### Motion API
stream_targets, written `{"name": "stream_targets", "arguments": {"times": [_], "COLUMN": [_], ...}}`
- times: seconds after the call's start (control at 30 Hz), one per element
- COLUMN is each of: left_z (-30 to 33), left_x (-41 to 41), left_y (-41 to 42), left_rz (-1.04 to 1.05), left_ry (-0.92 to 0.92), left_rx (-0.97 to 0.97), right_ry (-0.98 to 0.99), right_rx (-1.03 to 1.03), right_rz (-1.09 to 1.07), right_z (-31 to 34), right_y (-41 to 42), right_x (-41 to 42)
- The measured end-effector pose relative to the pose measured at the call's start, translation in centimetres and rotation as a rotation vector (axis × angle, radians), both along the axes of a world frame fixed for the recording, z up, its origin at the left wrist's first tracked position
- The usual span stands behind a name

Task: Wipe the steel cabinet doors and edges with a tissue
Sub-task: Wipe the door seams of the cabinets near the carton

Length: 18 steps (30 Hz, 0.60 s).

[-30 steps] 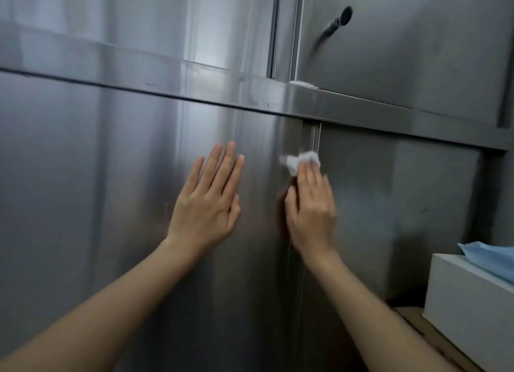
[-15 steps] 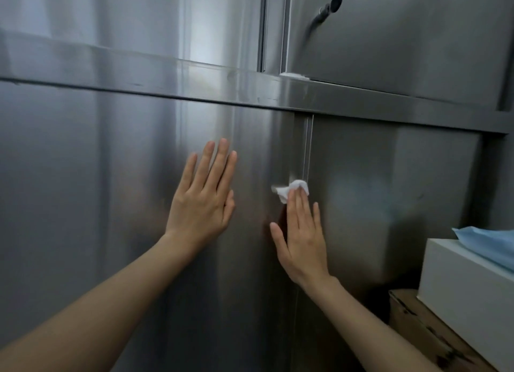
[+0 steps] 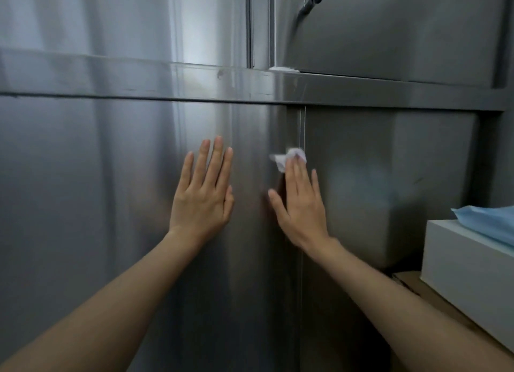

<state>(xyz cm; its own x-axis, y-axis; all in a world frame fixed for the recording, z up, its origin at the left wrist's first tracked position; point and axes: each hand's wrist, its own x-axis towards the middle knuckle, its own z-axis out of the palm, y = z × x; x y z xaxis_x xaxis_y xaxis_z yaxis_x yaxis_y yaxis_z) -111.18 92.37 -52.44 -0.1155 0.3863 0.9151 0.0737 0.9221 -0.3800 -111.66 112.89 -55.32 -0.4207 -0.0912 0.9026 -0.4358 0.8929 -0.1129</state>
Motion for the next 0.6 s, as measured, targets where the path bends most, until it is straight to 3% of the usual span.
{"name": "stream_targets", "arguments": {"times": [0.07,0.13,0.33,0.4,0.53,0.6], "left_z": [-0.1,0.0,-0.1,-0.1,-0.1,-0.2], "left_x": [0.0,0.1,0.1,0.1,-0.1,-0.1], "left_y": [-0.1,0.0,0.0,0.1,-0.2,-0.1], "left_rz": [0.011,0.014,0.027,0.032,0.037,0.039], "left_ry": [-0.01,-0.019,-0.021,-0.015,-0.016,-0.004], "left_rx": [-0.002,-0.002,0.002,-0.002,-0.011,-0.019], "right_ry": [0.052,0.089,-0.106,-0.067,0.039,0.087], "right_rx": [-0.047,-0.048,0.04,0.054,-0.049,-0.071], "right_rz": [-0.008,-0.033,-0.051,-0.033,-0.005,-0.01], "right_z": [5.5,5.6,-12.2,-8.9,4.2,5.0], "right_y": [-0.2,-0.3,0.1,0.7,-0.2,-0.4], "right_x": [-0.7,-1.6,1.4,0.4,-0.9,-1.6]}}
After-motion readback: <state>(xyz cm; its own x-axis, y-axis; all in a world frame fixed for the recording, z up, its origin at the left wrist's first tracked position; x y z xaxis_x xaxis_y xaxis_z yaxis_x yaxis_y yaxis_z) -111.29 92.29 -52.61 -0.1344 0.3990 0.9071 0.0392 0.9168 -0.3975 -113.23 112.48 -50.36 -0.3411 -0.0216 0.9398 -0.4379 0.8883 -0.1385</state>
